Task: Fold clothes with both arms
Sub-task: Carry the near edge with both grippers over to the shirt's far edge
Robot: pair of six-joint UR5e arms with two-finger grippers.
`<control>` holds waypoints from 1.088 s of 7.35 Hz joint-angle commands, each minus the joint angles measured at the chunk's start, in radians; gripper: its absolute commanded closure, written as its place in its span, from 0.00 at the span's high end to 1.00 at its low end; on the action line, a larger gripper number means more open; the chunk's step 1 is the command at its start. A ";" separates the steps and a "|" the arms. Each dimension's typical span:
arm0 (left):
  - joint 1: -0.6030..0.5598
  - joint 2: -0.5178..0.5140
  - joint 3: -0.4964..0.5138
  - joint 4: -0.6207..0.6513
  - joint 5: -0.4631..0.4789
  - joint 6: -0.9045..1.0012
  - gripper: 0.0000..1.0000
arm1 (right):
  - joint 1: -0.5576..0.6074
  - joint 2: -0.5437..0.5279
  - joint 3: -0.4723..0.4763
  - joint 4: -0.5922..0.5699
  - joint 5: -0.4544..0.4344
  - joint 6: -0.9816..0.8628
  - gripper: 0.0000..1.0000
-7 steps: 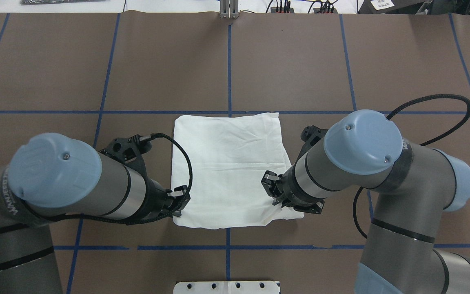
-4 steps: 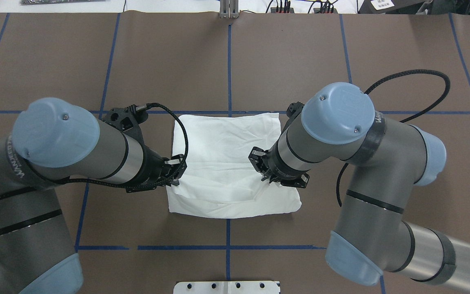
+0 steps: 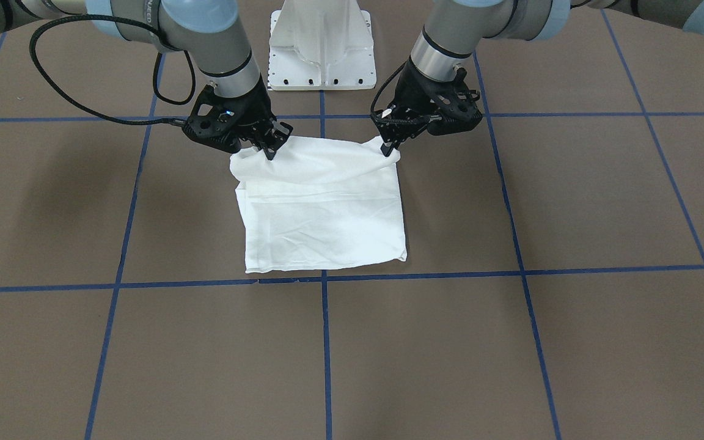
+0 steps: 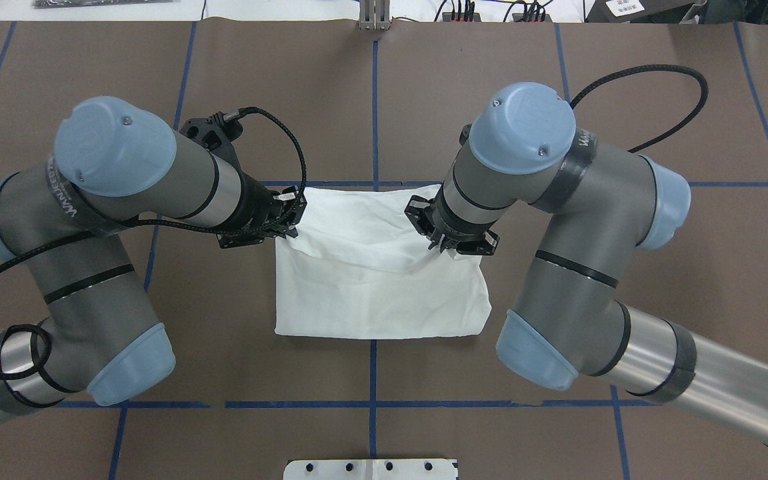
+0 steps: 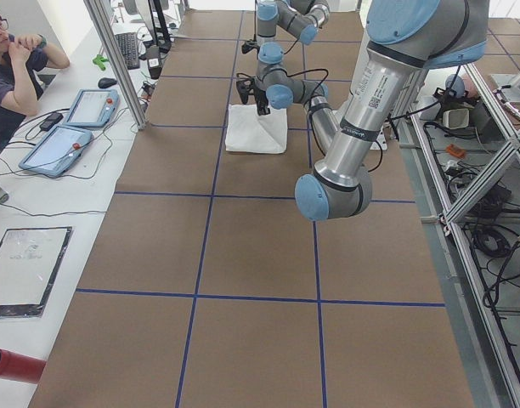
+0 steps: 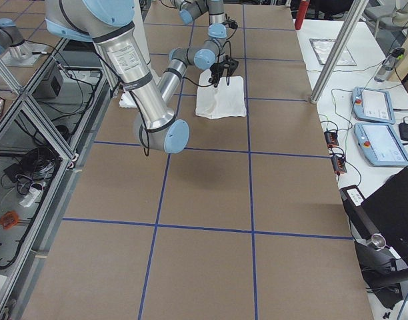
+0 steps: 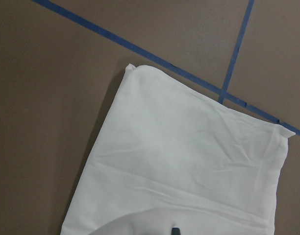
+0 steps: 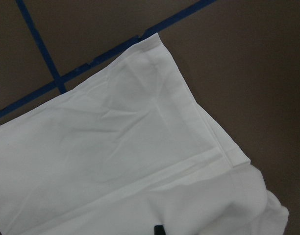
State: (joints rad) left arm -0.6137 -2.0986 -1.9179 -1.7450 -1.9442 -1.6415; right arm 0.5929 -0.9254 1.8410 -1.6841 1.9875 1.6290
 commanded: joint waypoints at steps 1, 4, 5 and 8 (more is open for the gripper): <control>-0.009 -0.001 0.086 -0.091 -0.005 0.000 0.00 | 0.030 0.059 -0.136 0.073 0.004 -0.018 0.00; -0.024 -0.023 0.161 -0.138 -0.004 0.000 0.00 | 0.057 0.106 -0.273 0.169 0.008 -0.020 0.00; -0.032 -0.024 0.196 -0.178 -0.005 0.000 0.00 | 0.061 0.106 -0.285 0.170 0.008 -0.021 0.00; -0.043 -0.057 0.269 -0.229 -0.004 0.000 0.00 | 0.062 0.108 -0.336 0.247 0.008 -0.020 0.00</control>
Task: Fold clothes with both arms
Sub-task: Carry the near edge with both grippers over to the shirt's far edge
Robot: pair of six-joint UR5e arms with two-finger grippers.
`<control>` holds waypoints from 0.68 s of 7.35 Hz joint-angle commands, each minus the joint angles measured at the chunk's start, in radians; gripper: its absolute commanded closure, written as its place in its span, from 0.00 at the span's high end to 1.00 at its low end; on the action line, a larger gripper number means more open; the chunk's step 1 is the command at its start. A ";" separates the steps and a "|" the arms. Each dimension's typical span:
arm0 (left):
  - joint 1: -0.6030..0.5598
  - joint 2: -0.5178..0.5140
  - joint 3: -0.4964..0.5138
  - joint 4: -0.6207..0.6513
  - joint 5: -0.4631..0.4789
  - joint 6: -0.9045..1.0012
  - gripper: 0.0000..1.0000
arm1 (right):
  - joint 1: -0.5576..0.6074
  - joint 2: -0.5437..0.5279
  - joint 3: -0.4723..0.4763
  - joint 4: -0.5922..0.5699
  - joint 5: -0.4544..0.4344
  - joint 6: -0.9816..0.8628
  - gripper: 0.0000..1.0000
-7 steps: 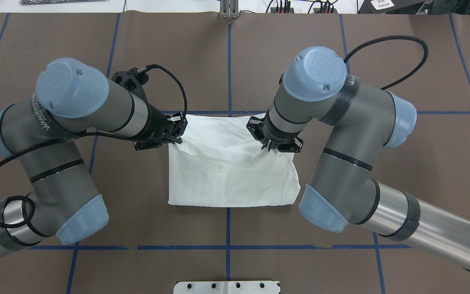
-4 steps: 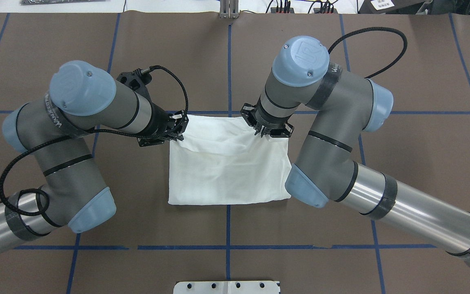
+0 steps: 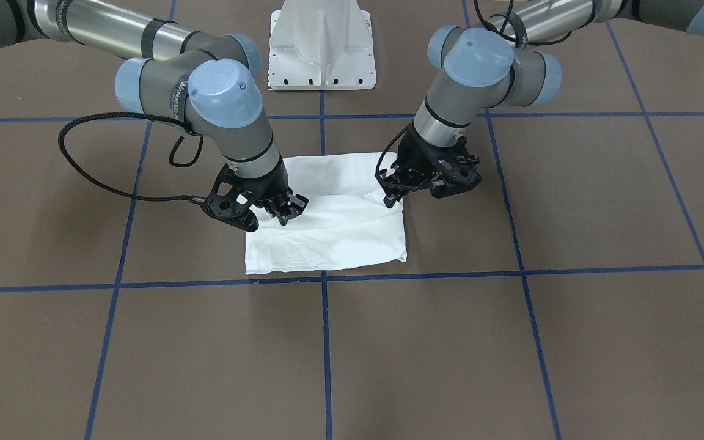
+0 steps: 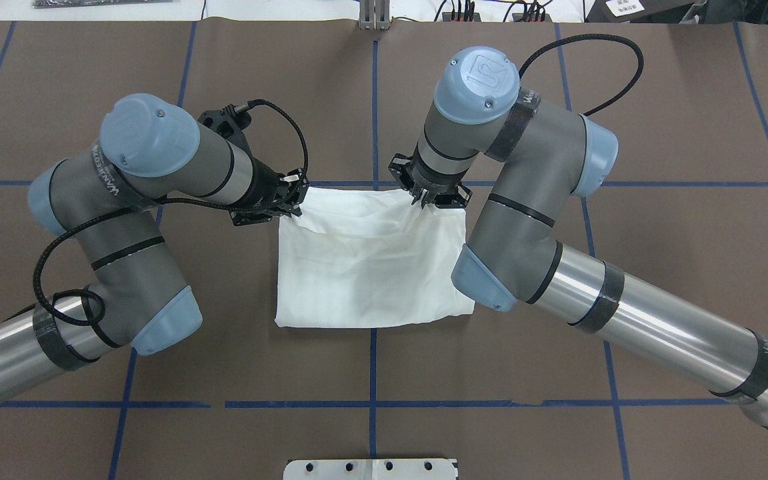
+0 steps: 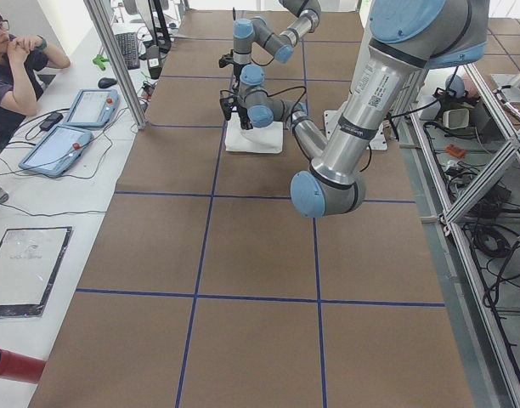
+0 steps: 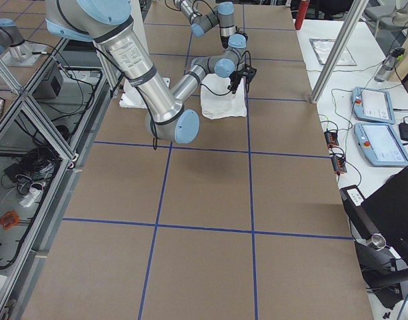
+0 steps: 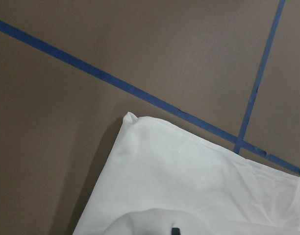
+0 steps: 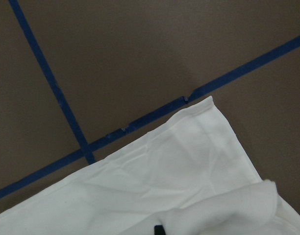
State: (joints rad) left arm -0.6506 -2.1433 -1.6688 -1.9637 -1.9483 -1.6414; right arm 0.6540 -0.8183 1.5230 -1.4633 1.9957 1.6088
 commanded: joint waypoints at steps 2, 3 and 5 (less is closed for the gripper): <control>-0.032 -0.013 0.020 -0.011 -0.001 -0.002 0.00 | 0.006 -0.002 -0.018 0.027 0.000 -0.009 0.99; -0.068 -0.012 0.023 -0.011 -0.001 -0.002 0.49 | 0.021 -0.007 -0.020 0.027 0.002 -0.024 1.00; -0.072 -0.015 0.046 -0.011 0.002 0.018 1.00 | 0.036 -0.007 -0.020 0.027 0.003 -0.067 1.00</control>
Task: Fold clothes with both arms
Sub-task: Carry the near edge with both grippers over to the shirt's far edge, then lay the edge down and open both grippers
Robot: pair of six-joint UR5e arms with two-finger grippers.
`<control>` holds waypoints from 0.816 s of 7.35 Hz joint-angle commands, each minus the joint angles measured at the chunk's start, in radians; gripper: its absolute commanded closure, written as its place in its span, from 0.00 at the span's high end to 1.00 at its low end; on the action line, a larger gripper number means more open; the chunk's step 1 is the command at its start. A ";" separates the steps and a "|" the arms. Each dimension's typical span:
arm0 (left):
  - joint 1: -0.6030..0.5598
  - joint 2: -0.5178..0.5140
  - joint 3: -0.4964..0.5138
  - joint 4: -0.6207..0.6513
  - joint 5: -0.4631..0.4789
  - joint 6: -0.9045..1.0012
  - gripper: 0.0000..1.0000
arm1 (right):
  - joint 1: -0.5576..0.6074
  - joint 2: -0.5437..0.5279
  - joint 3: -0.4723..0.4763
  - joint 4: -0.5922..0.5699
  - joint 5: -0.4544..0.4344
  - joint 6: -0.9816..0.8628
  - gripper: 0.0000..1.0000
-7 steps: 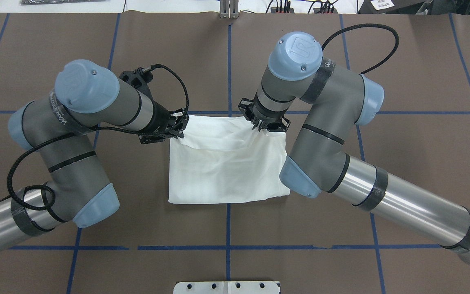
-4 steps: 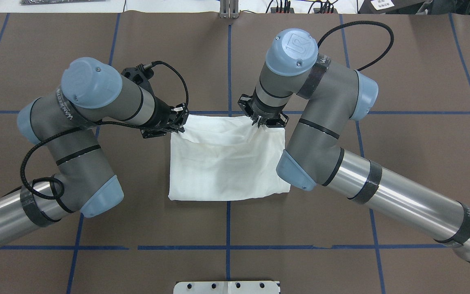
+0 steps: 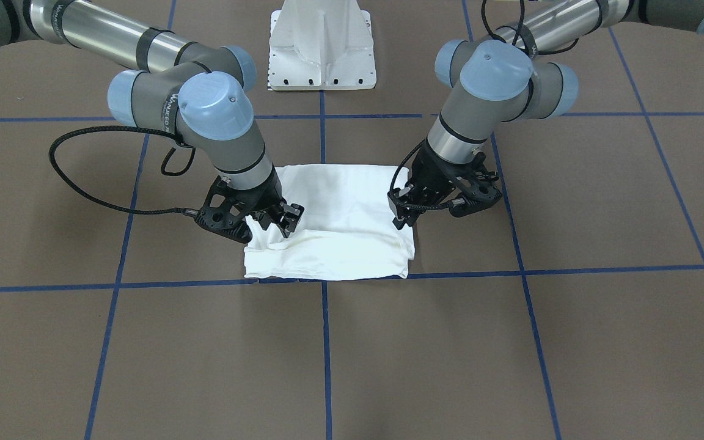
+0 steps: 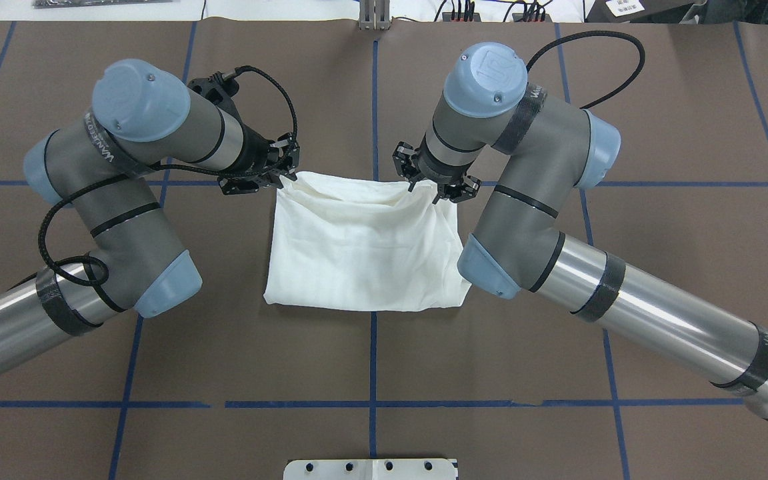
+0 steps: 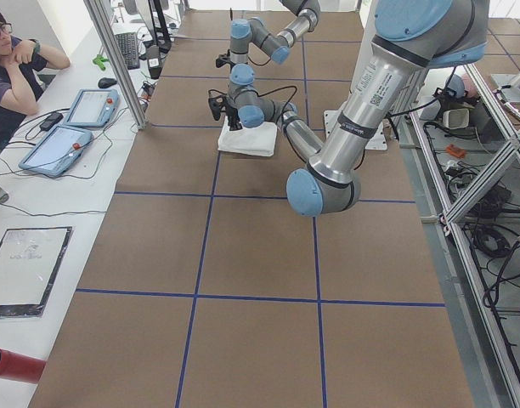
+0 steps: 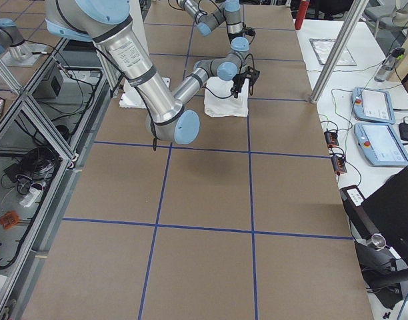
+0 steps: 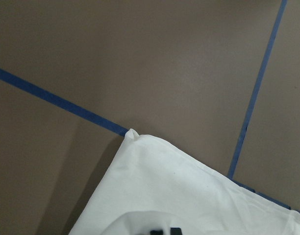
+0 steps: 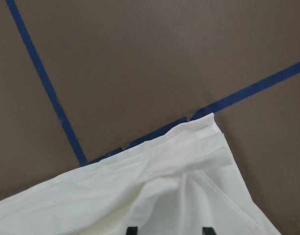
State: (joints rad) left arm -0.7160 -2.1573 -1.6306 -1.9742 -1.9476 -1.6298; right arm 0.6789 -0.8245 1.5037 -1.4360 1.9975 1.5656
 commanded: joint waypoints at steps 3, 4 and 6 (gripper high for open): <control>-0.022 -0.001 0.009 0.008 -0.004 0.028 1.00 | 0.028 0.001 0.001 0.002 0.027 -0.064 1.00; -0.025 0.001 0.005 0.017 -0.004 0.075 1.00 | 0.013 0.004 0.003 0.006 0.018 -0.073 1.00; -0.057 0.022 0.001 0.017 -0.004 0.186 1.00 | -0.079 0.007 0.004 0.008 -0.058 -0.214 1.00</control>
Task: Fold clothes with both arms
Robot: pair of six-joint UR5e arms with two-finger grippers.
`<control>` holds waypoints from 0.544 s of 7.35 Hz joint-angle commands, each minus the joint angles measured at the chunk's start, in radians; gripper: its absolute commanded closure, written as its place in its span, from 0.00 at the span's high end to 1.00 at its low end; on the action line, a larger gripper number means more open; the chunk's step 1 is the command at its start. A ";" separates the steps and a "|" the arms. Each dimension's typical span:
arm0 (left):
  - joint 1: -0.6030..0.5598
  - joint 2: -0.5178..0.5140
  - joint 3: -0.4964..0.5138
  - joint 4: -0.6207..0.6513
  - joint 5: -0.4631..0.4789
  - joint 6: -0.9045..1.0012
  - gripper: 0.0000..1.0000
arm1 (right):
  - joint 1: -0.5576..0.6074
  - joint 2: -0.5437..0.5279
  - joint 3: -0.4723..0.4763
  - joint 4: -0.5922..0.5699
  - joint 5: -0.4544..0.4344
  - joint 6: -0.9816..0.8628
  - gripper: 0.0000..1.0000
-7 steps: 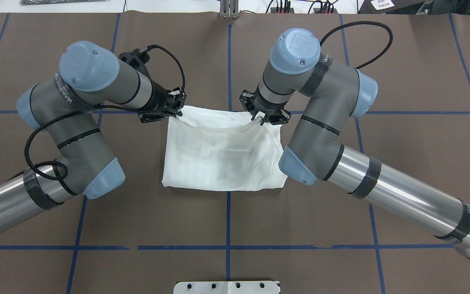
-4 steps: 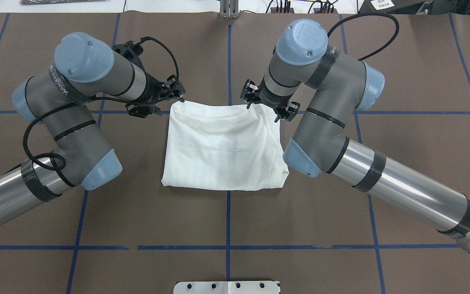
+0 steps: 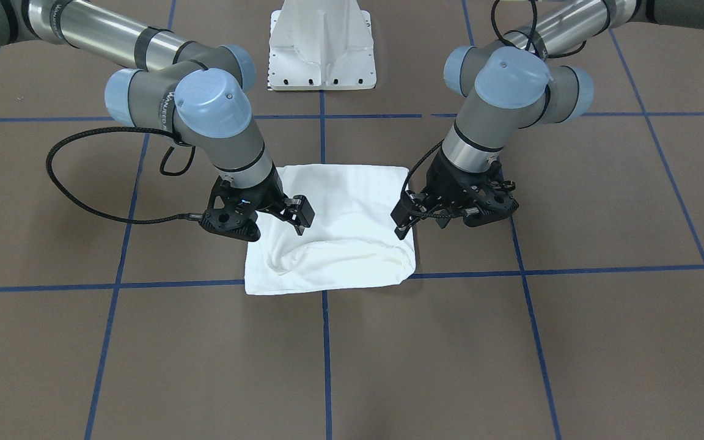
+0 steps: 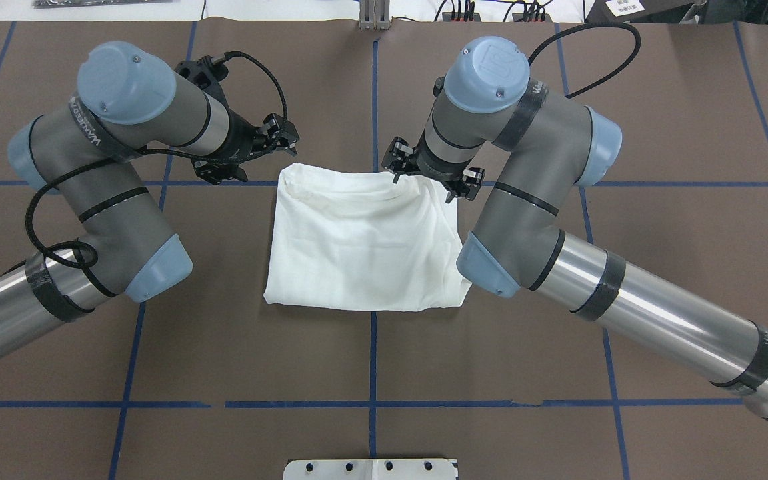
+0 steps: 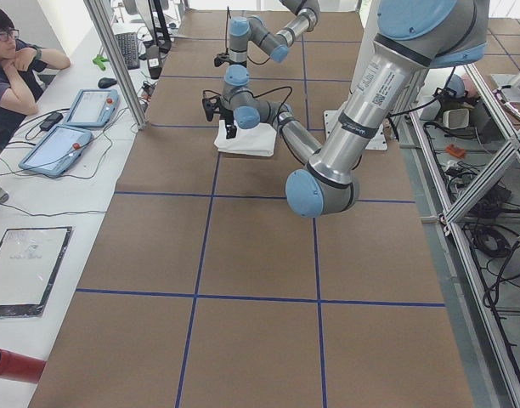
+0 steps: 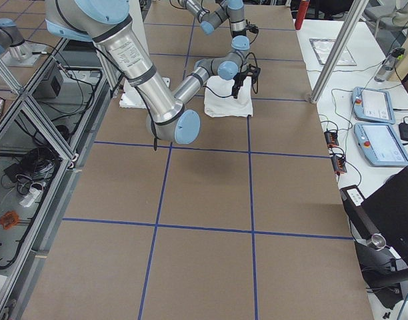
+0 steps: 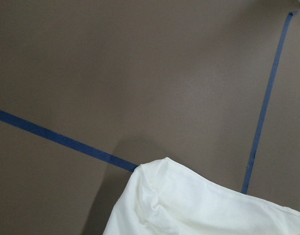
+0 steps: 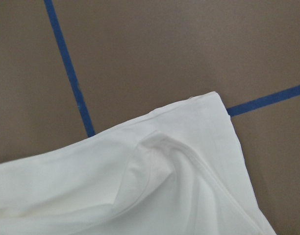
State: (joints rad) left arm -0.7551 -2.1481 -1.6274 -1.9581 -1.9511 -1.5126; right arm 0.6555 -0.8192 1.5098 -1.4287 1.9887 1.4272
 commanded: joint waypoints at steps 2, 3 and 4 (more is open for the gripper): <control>-0.029 0.020 0.000 0.002 0.000 0.115 1.00 | -0.117 0.012 -0.064 0.001 -0.157 -0.202 1.00; -0.029 0.025 0.000 0.002 0.000 0.115 1.00 | -0.117 0.058 -0.126 0.002 -0.183 -0.241 1.00; -0.029 0.027 0.001 0.001 0.000 0.115 1.00 | -0.114 0.102 -0.201 0.002 -0.203 -0.301 1.00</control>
State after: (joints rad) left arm -0.7830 -2.1249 -1.6272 -1.9563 -1.9512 -1.4006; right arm 0.5441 -0.7683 1.3949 -1.4272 1.8186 1.1975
